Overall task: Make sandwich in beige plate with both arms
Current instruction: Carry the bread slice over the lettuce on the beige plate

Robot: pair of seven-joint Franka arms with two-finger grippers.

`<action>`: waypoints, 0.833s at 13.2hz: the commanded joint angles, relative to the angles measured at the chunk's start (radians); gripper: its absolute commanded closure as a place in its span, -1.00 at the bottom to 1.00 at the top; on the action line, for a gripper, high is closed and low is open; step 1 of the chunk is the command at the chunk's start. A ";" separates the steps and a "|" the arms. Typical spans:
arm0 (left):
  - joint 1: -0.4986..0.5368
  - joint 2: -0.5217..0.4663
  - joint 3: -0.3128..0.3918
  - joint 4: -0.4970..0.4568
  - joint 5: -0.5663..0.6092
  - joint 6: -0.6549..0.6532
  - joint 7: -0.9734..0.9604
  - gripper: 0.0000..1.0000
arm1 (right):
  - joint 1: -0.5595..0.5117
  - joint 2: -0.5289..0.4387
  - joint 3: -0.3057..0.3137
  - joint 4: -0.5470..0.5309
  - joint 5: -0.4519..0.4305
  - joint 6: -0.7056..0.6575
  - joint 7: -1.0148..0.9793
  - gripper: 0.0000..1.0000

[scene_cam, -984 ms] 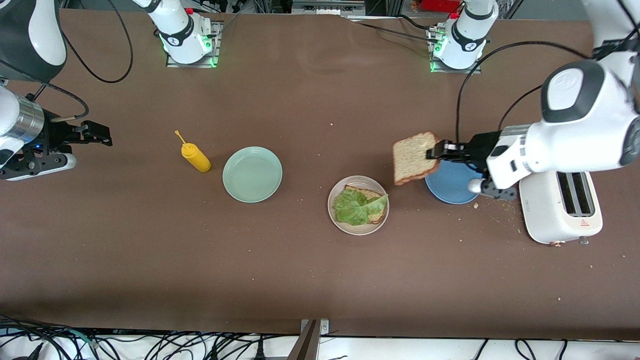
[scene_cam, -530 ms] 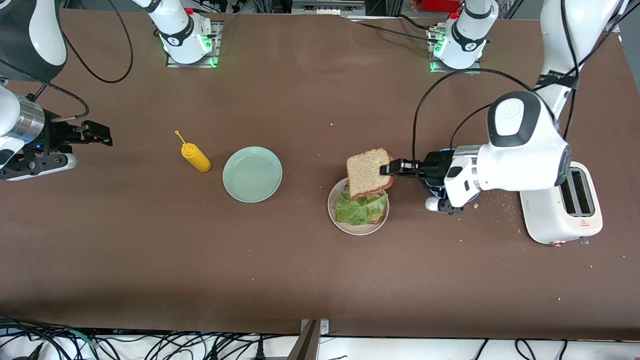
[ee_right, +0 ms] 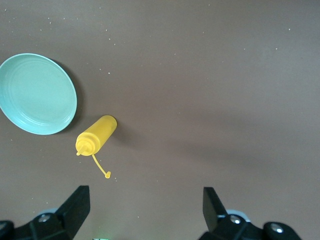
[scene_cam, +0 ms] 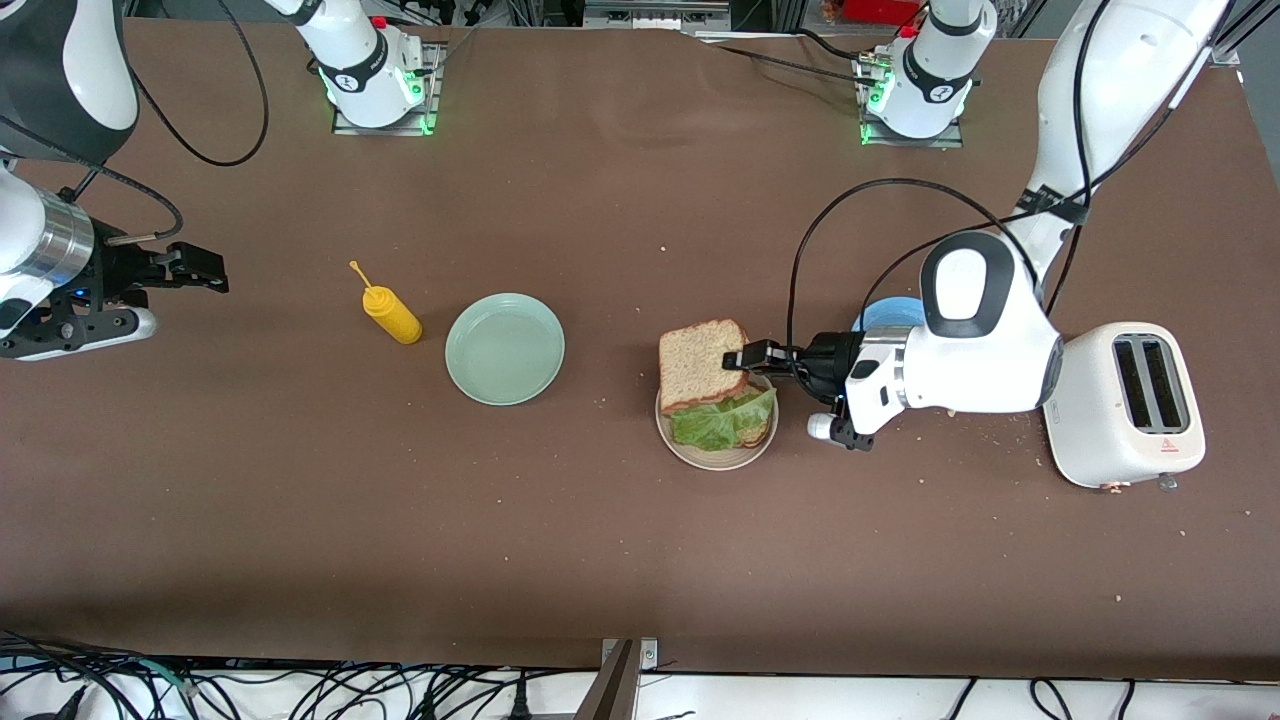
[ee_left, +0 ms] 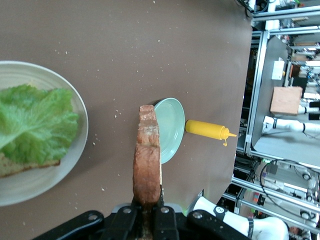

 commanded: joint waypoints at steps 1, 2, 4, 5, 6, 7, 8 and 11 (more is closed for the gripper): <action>0.012 0.077 0.001 0.010 -0.057 0.017 0.210 1.00 | -0.005 -0.019 0.010 -0.014 -0.010 -0.007 0.014 -1.00; 0.013 0.096 0.003 0.002 -0.080 0.043 0.273 1.00 | -0.006 -0.019 0.010 -0.014 -0.010 -0.007 0.014 -1.00; 0.013 0.137 0.003 -0.013 -0.109 0.089 0.362 1.00 | -0.006 -0.019 0.010 -0.014 -0.010 -0.007 0.014 -1.00; 0.016 0.157 0.006 -0.013 -0.114 0.090 0.411 1.00 | -0.006 -0.019 0.010 -0.014 -0.010 -0.007 0.014 -1.00; 0.026 0.174 0.016 -0.010 -0.114 0.090 0.449 1.00 | -0.006 -0.019 0.010 -0.014 -0.010 -0.009 0.014 -1.00; 0.027 0.190 0.021 -0.006 -0.114 0.090 0.482 1.00 | -0.005 -0.019 0.010 -0.014 -0.011 -0.007 0.014 -1.00; 0.027 0.196 0.030 -0.002 -0.114 0.092 0.499 1.00 | -0.005 -0.019 0.010 -0.014 -0.010 -0.009 0.014 -1.00; 0.024 0.196 0.050 -0.002 -0.103 0.092 0.502 0.51 | -0.006 -0.019 0.010 -0.014 -0.010 -0.009 0.014 -1.00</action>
